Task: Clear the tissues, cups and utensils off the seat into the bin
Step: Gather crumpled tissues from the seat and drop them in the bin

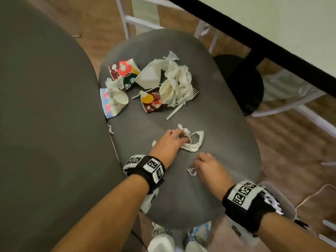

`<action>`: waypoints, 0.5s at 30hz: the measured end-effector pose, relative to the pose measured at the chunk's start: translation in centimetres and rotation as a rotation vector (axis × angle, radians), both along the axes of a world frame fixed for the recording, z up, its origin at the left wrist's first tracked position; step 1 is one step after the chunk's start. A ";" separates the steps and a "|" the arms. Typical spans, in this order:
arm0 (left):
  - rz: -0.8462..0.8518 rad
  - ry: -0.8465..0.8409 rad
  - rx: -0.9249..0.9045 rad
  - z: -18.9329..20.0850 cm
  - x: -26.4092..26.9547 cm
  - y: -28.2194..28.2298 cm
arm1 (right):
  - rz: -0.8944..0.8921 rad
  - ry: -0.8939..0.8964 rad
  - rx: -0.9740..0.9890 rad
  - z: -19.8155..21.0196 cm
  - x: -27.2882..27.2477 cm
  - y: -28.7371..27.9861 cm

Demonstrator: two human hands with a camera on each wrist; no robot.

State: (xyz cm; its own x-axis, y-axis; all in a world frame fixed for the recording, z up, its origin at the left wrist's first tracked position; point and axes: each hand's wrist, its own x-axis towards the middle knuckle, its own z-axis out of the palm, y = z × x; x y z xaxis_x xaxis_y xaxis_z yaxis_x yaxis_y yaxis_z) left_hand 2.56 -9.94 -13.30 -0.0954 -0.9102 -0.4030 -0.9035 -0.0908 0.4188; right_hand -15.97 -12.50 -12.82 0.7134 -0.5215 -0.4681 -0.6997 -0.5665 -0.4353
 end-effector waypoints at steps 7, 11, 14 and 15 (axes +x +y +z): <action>0.588 0.313 -0.188 -2.0 3.4 2.2 | -0.355 -0.189 -0.078 1.3 3.7 -6.4; 0.807 0.372 -0.267 -1.5 3.8 2.1 | -0.510 -0.271 -0.045 1.8 7.6 -10.0; 0.842 0.422 -0.271 -0.9 3.3 1.4 | -0.611 -0.190 0.006 1.3 10.6 -11.9; 0.844 0.443 -0.254 -0.8 3.0 1.3 | -0.629 -0.173 0.006 1.0 11.4 -12.5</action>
State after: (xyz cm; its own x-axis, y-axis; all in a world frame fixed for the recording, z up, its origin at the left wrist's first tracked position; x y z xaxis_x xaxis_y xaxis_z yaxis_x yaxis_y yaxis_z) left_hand 5.60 -8.63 -14.10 0.5299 -0.8035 -0.2712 -0.3401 -0.4943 0.8000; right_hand -4.55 -24.95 -11.82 0.3385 -0.8619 -0.3776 -0.8165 -0.0695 -0.5732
